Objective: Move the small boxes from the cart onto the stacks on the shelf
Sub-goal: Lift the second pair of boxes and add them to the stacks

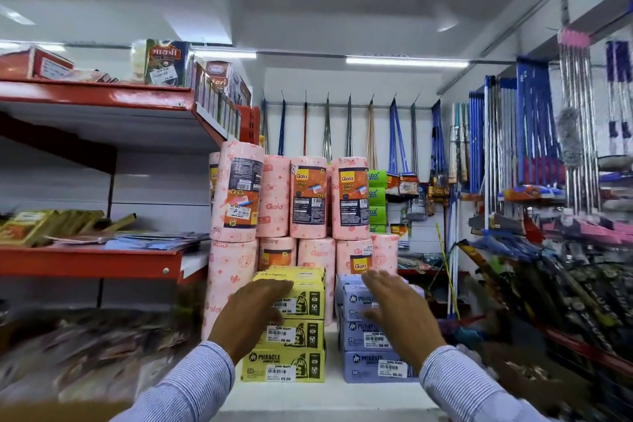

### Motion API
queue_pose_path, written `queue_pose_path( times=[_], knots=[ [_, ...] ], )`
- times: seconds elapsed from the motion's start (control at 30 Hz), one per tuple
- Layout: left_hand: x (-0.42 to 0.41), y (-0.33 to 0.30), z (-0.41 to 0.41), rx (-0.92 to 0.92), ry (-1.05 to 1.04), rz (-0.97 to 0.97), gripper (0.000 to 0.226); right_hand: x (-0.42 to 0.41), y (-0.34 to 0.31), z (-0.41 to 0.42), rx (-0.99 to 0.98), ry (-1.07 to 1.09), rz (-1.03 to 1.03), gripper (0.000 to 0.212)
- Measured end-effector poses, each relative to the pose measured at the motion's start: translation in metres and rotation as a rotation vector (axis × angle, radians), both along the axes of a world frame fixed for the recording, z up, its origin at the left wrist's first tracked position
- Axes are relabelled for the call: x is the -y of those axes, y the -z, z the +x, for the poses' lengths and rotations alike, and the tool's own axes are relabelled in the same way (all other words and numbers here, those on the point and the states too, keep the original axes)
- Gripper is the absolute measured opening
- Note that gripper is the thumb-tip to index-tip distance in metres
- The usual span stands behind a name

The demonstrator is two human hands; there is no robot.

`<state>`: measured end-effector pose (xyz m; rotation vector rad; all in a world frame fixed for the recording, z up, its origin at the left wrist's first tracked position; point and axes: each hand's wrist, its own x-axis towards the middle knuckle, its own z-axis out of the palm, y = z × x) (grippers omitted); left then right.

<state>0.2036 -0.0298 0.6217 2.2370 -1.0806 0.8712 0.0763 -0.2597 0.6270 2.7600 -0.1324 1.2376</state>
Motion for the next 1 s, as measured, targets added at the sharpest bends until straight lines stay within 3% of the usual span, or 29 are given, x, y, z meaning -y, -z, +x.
queue_pose_path(
  times=[0.1, 0.23, 0.47, 0.63, 1.0],
  knots=[
    [-0.005, 0.014, 0.011, 0.201, -0.034, 0.096, 0.062, -0.030, 0.019, 0.021, 0.122, -0.043, -0.175, 0.060],
    [-0.013, 0.039, 0.021, 0.398, -0.178, 0.173, 0.063, -0.067, 0.042, 0.047, 0.095, -0.159, -0.163, 0.078],
    [-0.017, 0.055, 0.036, 0.393, -0.195, 0.227, 0.058, -0.083, 0.062, 0.079, 0.059, -0.130, -0.097, 0.070],
    [-0.017, 0.057, 0.042, 0.387, -0.159, 0.227, 0.066, -0.082, 0.064, 0.084, 0.036, -0.126, -0.095, 0.069],
    [-0.001, 0.050, 0.013, 0.389, -0.134, 0.206, 0.065, -0.064, 0.060, 0.049, 0.074, -0.151, -0.103, 0.069]
  ],
)
